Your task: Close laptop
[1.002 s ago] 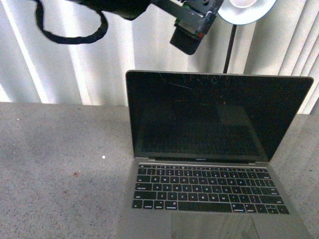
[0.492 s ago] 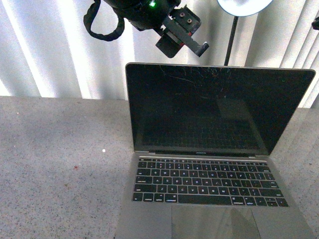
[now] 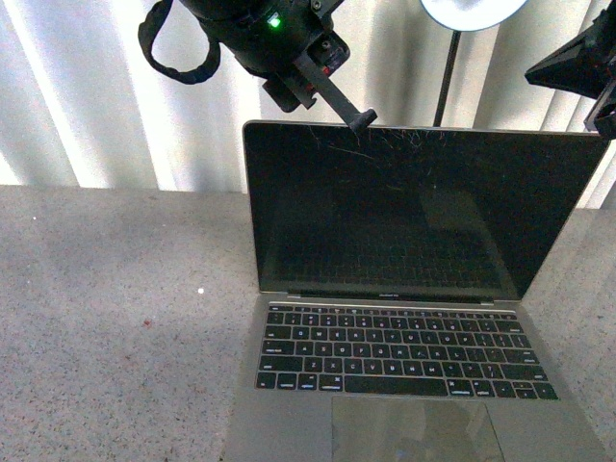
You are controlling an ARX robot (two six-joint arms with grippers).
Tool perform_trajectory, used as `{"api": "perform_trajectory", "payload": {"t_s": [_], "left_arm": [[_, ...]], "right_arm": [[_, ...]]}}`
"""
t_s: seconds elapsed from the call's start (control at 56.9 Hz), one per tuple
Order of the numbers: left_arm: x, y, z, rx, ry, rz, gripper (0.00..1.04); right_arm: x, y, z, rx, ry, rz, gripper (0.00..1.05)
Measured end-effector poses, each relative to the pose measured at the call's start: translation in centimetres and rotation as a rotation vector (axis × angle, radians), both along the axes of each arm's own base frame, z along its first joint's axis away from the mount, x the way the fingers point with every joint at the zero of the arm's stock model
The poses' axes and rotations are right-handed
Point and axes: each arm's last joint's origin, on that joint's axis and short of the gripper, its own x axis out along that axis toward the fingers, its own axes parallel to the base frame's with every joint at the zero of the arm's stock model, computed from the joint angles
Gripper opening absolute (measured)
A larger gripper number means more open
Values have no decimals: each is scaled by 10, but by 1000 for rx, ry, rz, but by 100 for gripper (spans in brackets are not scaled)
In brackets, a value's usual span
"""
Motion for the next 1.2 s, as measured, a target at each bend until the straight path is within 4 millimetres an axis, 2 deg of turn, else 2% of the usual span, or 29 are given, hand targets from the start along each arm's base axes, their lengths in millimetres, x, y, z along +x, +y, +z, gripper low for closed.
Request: {"api": "perform_trajectory", "payload": {"t_s": [0.281, 0.615, 0.738, 1.195], "left_arm": [[-4, -5, -12, 23, 45, -56, 4], [-9, -4, -21, 51, 81, -87, 4], [-17, -2, -34, 72, 151, -117, 4], [-32, -1, -42, 86, 208, -133, 4]], "right_arm": [[-1, 22, -13, -67, 61, 83, 3], [-9, 22, -24, -98, 119, 122, 3], [-15, 22, -33, -113, 153, 138, 3], [-37, 28, -41, -126, 202, 182, 3]]}}
